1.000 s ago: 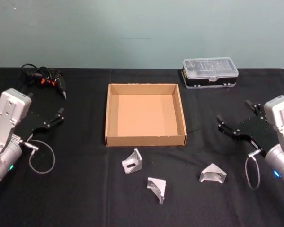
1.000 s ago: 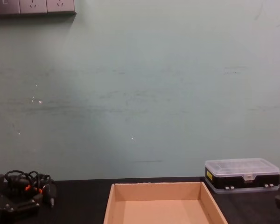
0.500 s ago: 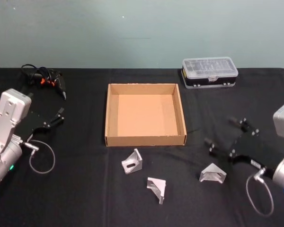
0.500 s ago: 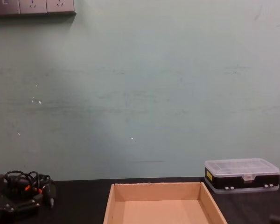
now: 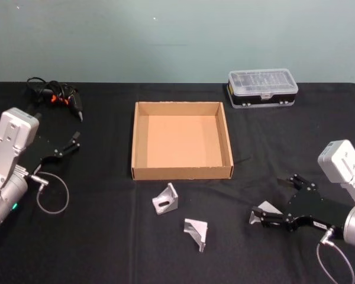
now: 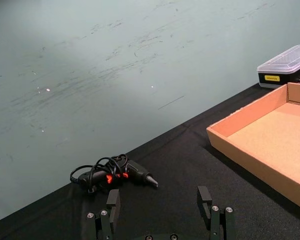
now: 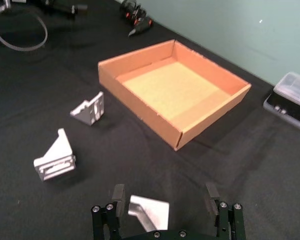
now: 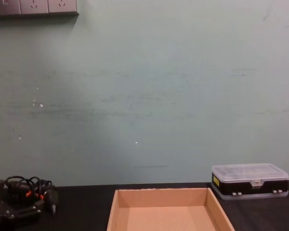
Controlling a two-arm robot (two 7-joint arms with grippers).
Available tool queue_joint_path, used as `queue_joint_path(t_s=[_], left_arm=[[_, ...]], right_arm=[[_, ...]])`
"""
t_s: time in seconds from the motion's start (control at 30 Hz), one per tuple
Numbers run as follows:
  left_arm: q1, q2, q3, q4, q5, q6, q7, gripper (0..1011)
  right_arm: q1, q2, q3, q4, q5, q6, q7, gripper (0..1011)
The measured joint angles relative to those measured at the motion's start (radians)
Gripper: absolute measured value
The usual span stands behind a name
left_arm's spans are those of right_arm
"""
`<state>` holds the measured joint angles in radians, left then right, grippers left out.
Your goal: Use one hand to pick up the angle iron from the table and place it into the box.
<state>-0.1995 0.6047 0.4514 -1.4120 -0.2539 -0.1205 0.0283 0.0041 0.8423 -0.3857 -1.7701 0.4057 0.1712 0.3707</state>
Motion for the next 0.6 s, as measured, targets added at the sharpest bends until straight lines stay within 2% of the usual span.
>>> queue_joint_path(t_s=[0.17, 0.33, 0.6], left_arm=[[0.000, 0.000, 0.000, 0.000, 0.000, 0.000, 0.000, 1011], [0.000, 0.000, 0.000, 0.000, 0.000, 0.000, 0.000, 1011], [0.000, 0.000, 0.000, 0.000, 0.000, 0.000, 0.000, 1011]], right_arm=[[0.012, -0.001, -0.009, 0.005, -0.015, 0.038, 0.024, 1000], [0.024, -0.019, -0.017, 0.021, -0.029, 0.070, 0.049, 1000], [0.027, -0.039, -0.011, 0.036, -0.038, 0.099, 0.058, 1000]])
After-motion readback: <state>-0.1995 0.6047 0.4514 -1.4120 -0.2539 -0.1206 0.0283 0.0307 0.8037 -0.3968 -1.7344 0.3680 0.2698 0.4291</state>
